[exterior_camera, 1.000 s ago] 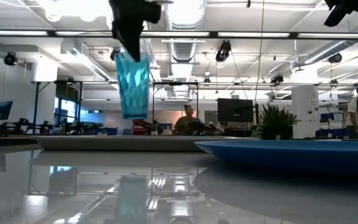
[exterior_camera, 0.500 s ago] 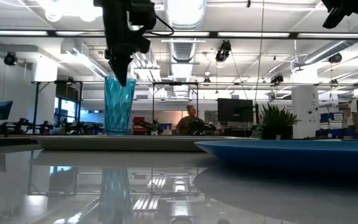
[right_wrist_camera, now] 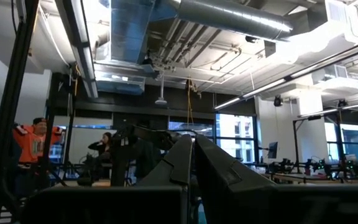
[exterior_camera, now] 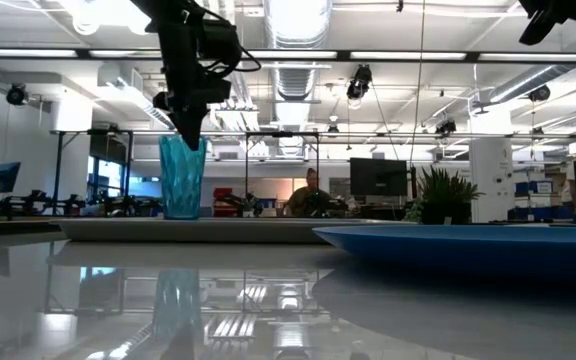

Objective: Pick and place plate/cup/fork/spoon on tray
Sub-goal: Put the blue cup on the top left side of the gray tray

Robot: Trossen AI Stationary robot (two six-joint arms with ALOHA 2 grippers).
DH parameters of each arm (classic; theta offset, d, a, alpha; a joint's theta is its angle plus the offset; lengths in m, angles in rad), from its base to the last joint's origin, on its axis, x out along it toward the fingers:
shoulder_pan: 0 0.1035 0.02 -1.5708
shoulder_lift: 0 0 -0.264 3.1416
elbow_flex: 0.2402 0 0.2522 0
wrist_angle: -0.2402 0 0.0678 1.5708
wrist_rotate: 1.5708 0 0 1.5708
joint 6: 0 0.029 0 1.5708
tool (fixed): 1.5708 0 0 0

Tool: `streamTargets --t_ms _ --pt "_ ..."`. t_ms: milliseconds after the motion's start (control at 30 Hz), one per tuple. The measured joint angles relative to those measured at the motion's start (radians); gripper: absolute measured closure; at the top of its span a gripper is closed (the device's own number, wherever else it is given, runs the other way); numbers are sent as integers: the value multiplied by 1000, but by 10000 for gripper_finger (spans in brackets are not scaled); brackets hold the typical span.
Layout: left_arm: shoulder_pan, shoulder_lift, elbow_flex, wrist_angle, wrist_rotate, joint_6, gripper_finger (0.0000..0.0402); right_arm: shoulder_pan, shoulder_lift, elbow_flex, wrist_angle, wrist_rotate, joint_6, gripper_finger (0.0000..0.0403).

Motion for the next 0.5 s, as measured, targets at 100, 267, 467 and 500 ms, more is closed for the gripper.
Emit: streamTargets --t_ms 100,267,467,500 --pt "2 0 0 15 3 -11 402 0 0 1 -1 0 0 394" --pt "3 0 -13 61 3 -28 402 0 0 1 -1 0 0 394" --pt "3 -1 -58 89 2 -30 402 0 0 1 -1 0 0 394" --pt "3 -2 -68 96 -2 -29 402 0 0 1 -1 0 0 394"
